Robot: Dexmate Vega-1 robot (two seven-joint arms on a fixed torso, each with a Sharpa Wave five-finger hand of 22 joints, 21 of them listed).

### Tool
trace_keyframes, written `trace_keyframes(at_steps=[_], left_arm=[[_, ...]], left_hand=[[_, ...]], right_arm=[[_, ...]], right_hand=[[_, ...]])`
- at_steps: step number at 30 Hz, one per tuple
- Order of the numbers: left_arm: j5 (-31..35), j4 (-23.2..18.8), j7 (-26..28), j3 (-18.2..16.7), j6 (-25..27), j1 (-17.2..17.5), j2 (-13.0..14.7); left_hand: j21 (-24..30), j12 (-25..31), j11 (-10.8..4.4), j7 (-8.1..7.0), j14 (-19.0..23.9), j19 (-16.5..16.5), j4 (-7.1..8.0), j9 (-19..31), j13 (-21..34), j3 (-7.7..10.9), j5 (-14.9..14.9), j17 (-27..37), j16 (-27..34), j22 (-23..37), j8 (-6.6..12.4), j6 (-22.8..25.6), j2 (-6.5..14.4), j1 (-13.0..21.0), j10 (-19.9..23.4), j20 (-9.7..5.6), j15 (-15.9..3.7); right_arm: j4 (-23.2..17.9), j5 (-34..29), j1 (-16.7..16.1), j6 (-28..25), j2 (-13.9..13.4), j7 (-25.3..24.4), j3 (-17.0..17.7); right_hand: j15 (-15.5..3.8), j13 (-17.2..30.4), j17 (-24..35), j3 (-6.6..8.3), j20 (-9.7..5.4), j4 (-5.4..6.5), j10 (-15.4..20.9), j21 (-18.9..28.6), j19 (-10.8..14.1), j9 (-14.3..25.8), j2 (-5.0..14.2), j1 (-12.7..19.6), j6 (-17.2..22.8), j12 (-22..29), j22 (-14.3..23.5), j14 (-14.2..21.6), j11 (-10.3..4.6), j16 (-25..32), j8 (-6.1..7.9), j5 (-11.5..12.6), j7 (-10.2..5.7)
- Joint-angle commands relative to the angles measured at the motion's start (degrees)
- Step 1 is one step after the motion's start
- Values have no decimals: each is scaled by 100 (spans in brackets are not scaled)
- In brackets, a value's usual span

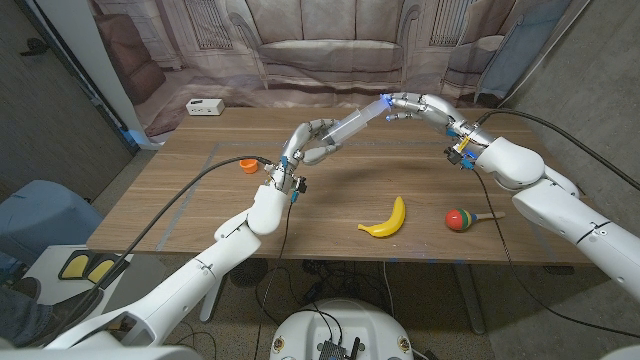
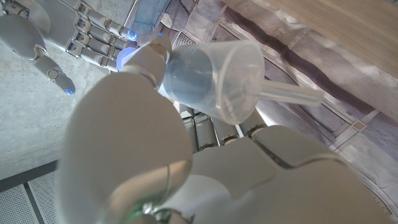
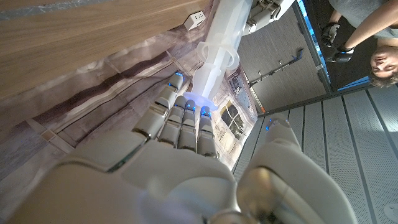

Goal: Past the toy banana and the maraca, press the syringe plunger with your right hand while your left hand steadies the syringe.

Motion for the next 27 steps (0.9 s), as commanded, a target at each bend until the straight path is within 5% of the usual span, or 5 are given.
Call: trace_keyframes(at_steps=[1, 27], left_arm=[[5, -99, 5, -15, 83, 57, 17], [42, -74, -48, 66, 130, -37, -45]], left_hand=[[35, 8, -321, -105, 681, 20, 197, 19, 23, 204, 24, 15, 21, 1, 43, 247, 384, 95, 392, -75, -744], [123, 9, -400, -171, 845, 69, 197, 23, 43, 209, 31, 13, 79, -4, 53, 353, 376, 56, 529, -149, -830]], right_arm=[[-78, 2, -1, -80, -75, 96, -32], [-75, 78, -84, -63, -123, 157, -20]], right_hand=[[8, 24, 14, 56, -9, -10, 32, -19, 34, 34, 8, 79, 67, -16, 28, 26, 13, -3, 21, 6, -1], [6, 28, 42, 53, -6, -6, 51, -40, 24, 42, 20, 114, 209, -25, 29, 25, 10, 1, 55, -17, -34]])
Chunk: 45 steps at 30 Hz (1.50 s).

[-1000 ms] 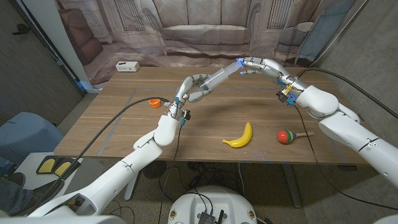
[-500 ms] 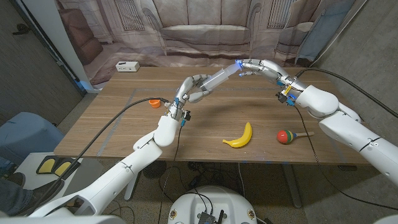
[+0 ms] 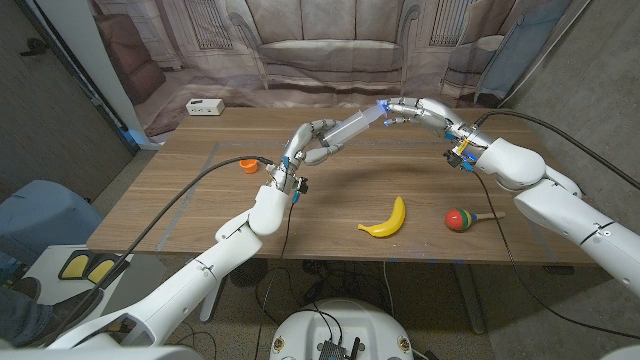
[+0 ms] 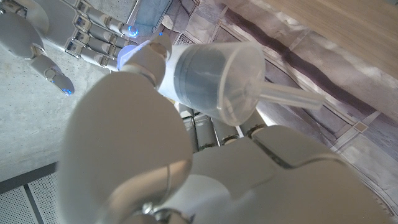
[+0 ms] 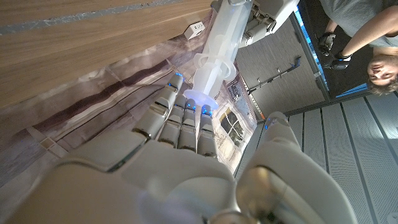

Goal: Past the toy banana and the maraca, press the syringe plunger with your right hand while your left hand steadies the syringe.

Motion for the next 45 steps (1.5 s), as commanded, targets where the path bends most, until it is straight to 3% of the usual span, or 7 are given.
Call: trace_keyframes(at_steps=[1, 45], left_arm=[[20, 13, -40, 43, 45, -53, -25], [47, 55, 26, 47, -34, -80, -46]], left_hand=[[60, 7, -419, -175, 782, 98, 197, 23, 17, 210, 38, 6, 49, -5, 30, 297, 379, 55, 465, -119, -889], [142, -41, -419, -185, 798, 61, 213, 29, 47, 226, 39, -16, 24, -10, 5, 336, 368, -26, 513, -124, -867]], right_arm=[[50, 45, -22, 32, -14, 62, -11], [-6, 59, 23, -51, -61, 207, -92]], right_hand=[[7, 17, 12, 29, -5, 18, 40, -9, 24, 32, 7, 40, 41, -27, 29, 27, -1, 1, 13, -18, -13], [15, 22, 44, -2, 10, 29, 139, -4, 83, 35, -15, 53, 169, -10, 30, 99, 23, 31, 27, -32, 33]])
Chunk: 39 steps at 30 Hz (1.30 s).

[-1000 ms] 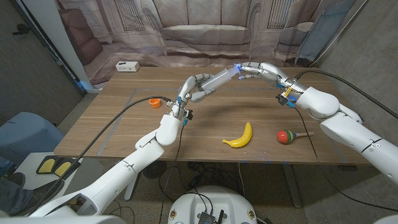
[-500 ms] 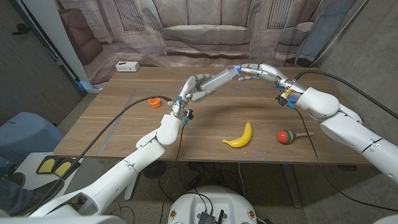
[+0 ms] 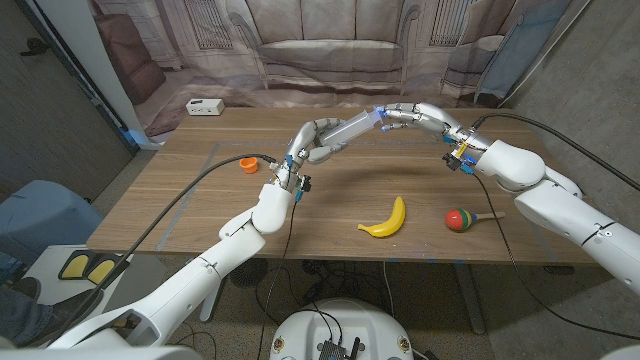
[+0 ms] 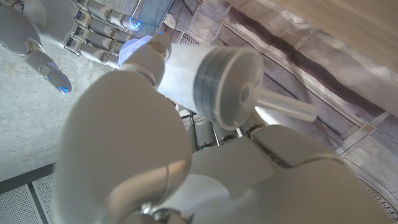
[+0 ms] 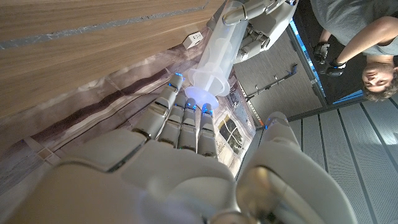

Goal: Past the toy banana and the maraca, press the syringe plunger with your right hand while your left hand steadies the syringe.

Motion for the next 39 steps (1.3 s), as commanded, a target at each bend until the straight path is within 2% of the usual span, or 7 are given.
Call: trace_keyframes(at_steps=[1, 17, 39], left_arm=[[8, -41, -6, -18, 9, 19, 24], [23, -100, -49, -27, 17, 24, 57], [33, -88, -43, -37, -89, 46, 70]], left_hand=[[58, 19, -403, -186, 763, 90, 215, 29, 20, 227, 36, 18, 24, 20, 33, 251, 371, -29, 430, -92, -866], [83, -3, -385, -182, 756, 71, 202, 31, 32, 240, 37, 24, 20, 18, 21, 253, 380, -29, 431, -86, -875], [120, -39, -373, -172, 737, 38, 185, 34, 45, 251, 36, 36, 16, 15, -3, 234, 380, -30, 430, -80, -880]], right_arm=[[0, 28, 15, -31, 1, 49, -37], [-63, 29, -24, -29, -22, 67, -48], [-174, -21, -222, 17, -73, -206, 155]], right_hand=[[-11, 8, 17, -2, -7, 29, 71, -5, 69, 19, -16, 54, 53, 28, 30, 78, 16, 35, 29, -8, 13], [-10, 9, 28, -16, -7, 40, 116, 1, 105, 19, -19, 48, 85, 34, 31, 101, 19, 42, 25, -8, 22], [-1, 10, 41, -30, 12, 49, 42, -22, 72, 19, -19, 45, 4, -8, 32, 49, 9, 19, -26, -7, -4]])
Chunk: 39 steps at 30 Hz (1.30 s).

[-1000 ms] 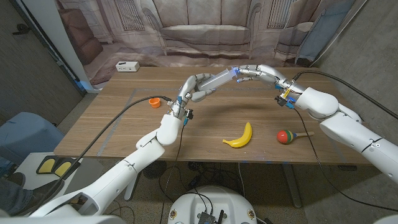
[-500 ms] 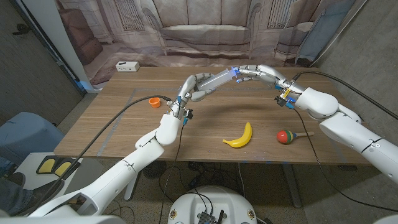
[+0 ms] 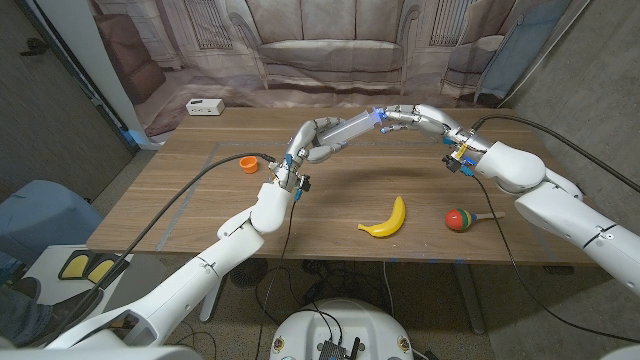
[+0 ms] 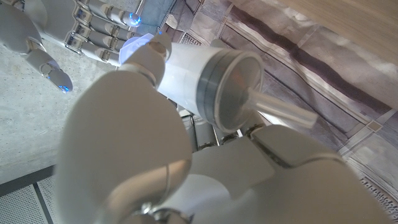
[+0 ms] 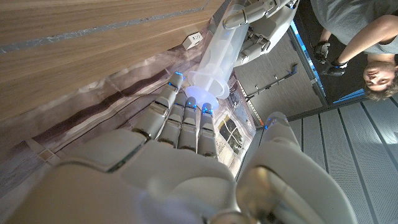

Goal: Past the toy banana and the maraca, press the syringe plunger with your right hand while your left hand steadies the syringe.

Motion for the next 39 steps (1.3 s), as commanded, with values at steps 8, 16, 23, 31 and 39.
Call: trace_keyframes(at_steps=[8, 16, 23, 31, 39], left_arm=[[0, 20, 23, -33, -142, 41, 20], [13, 10, 51, -61, -190, 78, 27], [23, -26, 48, -86, -190, 114, 46], [16, -74, 16, -108, -173, 149, 73], [8, -108, 7, -134, -167, 181, 91]], left_hand=[[53, -19, -361, -153, 727, 32, 166, 25, 32, 256, 33, 44, 34, 12, 11, 212, 387, -1, 418, -82, -883], [73, -29, -355, -147, 736, 39, 171, 27, 39, 258, 31, 44, 36, 11, 10, 222, 387, -8, 420, -81, -873], [81, -31, -348, -143, 728, 29, 171, 28, 46, 262, 31, 48, 35, 10, 8, 226, 392, -5, 429, -77, -876], [96, -39, -368, -147, 729, 26, 168, 29, 53, 264, 31, 48, 35, 9, 6, 231, 386, -3, 434, -76, -880], [112, -44, -354, -151, 729, 29, 170, 30, 63, 266, 30, 49, 36, 8, 4, 237, 383, -8, 439, -79, -871]], right_arm=[[-133, -16, -184, 20, -39, -241, 186], [-193, -25, -261, 20, -49, -332, 265], [-212, -51, -309, 32, -32, -402, 302], [-196, -27, -371, 65, 6, -483, 359], [-203, -16, -407, 68, 22, -528, 400]], right_hand=[[20, 12, 19, -11, 41, 23, -34, -37, -22, 10, -24, 49, -62, -21, 33, -49, -6, 7, -41, -7, -1], [38, 12, 22, -13, 49, 24, -58, -47, -46, 10, -21, 54, -87, -31, 33, -78, 2, -5, -52, -7, 10], [31, 13, 23, -18, 55, 21, -82, -60, -81, 10, -28, 59, -156, -41, 33, -91, -2, -11, -79, -7, -9], [53, 14, 33, -37, 74, 34, -184, -66, -114, 8, -35, 42, -448, -77, 34, -144, -29, -31, -169, -9, -43], [58, 14, 37, -41, 83, 32, -232, -65, -123, 7, -34, 51, -656, -87, 34, -147, -39, -32, -206, -8, -113]])
